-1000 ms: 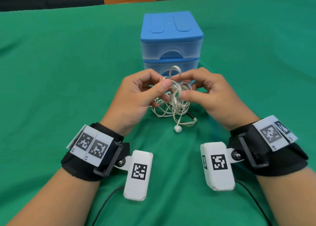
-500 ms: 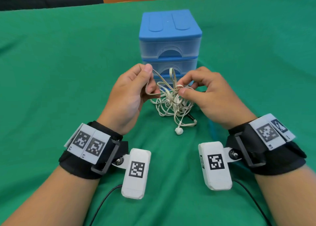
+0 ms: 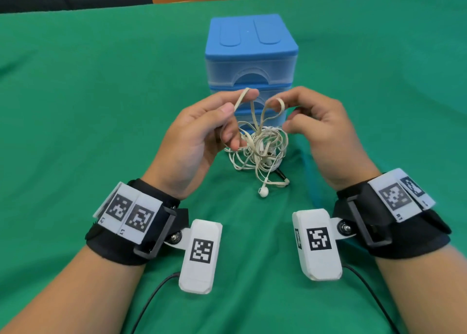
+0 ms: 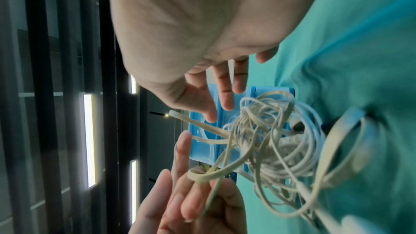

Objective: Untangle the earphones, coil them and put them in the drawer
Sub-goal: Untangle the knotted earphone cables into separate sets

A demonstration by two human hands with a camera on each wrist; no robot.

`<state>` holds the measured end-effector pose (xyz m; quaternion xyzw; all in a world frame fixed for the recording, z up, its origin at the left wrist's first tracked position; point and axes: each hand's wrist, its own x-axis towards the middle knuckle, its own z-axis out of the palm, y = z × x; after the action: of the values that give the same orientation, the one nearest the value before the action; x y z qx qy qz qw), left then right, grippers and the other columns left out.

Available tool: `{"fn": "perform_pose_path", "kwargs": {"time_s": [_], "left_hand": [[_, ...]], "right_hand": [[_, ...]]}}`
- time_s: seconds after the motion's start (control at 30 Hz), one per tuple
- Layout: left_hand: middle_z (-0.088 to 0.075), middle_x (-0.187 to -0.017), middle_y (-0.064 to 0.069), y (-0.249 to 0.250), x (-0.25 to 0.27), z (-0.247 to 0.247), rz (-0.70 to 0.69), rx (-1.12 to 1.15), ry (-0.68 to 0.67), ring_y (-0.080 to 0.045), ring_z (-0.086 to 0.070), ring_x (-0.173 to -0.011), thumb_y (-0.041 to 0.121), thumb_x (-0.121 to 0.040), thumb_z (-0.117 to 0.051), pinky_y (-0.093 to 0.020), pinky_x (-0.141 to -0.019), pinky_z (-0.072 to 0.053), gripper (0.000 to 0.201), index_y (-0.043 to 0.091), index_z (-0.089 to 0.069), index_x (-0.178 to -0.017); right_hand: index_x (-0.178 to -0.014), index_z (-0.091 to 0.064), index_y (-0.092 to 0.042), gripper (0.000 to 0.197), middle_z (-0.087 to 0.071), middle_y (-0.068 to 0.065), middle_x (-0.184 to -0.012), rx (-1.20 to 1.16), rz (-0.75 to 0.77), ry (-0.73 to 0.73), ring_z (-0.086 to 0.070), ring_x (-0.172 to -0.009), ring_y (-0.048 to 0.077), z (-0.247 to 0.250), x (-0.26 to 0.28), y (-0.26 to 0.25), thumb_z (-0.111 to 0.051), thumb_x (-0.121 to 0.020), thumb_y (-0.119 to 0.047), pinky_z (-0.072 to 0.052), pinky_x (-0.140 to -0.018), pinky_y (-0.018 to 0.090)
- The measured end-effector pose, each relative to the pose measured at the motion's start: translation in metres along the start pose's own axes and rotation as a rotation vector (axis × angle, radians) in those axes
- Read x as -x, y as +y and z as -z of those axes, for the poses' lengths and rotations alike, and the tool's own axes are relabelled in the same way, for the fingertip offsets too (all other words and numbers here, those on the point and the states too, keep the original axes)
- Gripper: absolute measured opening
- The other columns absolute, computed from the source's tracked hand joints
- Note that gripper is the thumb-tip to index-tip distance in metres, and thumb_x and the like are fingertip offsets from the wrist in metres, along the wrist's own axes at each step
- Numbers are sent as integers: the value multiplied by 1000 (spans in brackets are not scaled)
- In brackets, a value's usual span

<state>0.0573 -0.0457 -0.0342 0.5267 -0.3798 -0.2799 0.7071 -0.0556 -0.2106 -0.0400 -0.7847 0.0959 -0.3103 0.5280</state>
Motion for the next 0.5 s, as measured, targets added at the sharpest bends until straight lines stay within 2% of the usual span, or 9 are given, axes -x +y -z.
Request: {"fn": "perform_pose_path", "kwargs": {"time_s": [0.1, 0.17, 0.2, 0.23, 0.3, 0.33, 0.4, 0.5], "left_hand": [[-34, -65, -4, -1, 0, -3, 10, -129, -57, -16, -35, -59, 9, -99, -44, -35, -61, -34, 39, 8, -64, -132], [-33, -63, -2, -2, 1, -4, 4, -199, -70, -16, -28, -59, 9, -98, -48, -29, -55, -26, 32, 10, -71, -120], [-31, -63, -3, -2, 1, -4, -5, -228, -75, -17, -24, -58, 8, -98, -50, -27, -53, -22, 26, 10, -72, -112], [-28, -62, -7, -2, 2, -5, -17, -257, -80, -17, -22, -58, 6, -99, -51, -25, -51, -20, 22, 8, -72, -106], [-27, -62, -10, -2, 3, -5, -38, -304, -86, -13, -22, -56, 1, -100, -52, -21, -50, -20, 18, 4, -70, -103], [-31, -61, -7, -2, 3, -5, -47, -320, -92, -10, -24, -55, 0, -100, -52, -19, -50, -22, 18, 2, -69, -104], [-44, -58, 15, -3, 2, -5, -60, -362, -112, 2, -34, -54, -3, -100, -51, -11, -53, -29, 20, 0, -69, -109], [-55, -54, 29, 0, 3, -10, -80, -401, -159, 16, -51, -56, -10, -100, -46, 1, -60, -36, 24, -10, -62, -118]], "right_hand": [[-108, -73, -19, 27, -70, 4, -107, 39, 98, -21, -51, -81, 11, 0, 3, -5, -64, -84, -11, -41, -80, 27], [-114, -72, -19, 26, -67, 7, -108, 67, 126, -57, -51, -79, 12, -1, 5, -5, -68, -88, -19, -41, -75, 27], [-115, -71, -20, 28, -66, 8, -109, 67, 120, -74, -51, -77, 13, -3, 5, -6, -70, -88, -23, -42, -71, 32], [-115, -71, -21, 28, -65, 10, -109, 59, 109, -89, -51, -75, 21, -4, 5, -6, -71, -87, -25, -44, -70, 39], [-109, -71, -16, 23, -67, 12, -104, 15, 98, -121, -50, -74, 37, -6, 5, -7, -71, -88, -25, -47, -70, 47], [-107, -71, -12, 21, -69, 13, -100, -19, 96, -134, -52, -74, 40, -6, 5, -7, -70, -89, -24, -49, -72, 50], [-107, -71, -9, 23, -70, 15, -100, -74, 92, -152, -58, -78, 42, -5, 6, -9, -67, -91, -25, -50, -78, 57], [-118, -69, -19, 34, -67, 12, -108, -34, 86, -178, -51, -73, 35, -5, 7, -9, -71, -87, -32, -49, -74, 55]]}}
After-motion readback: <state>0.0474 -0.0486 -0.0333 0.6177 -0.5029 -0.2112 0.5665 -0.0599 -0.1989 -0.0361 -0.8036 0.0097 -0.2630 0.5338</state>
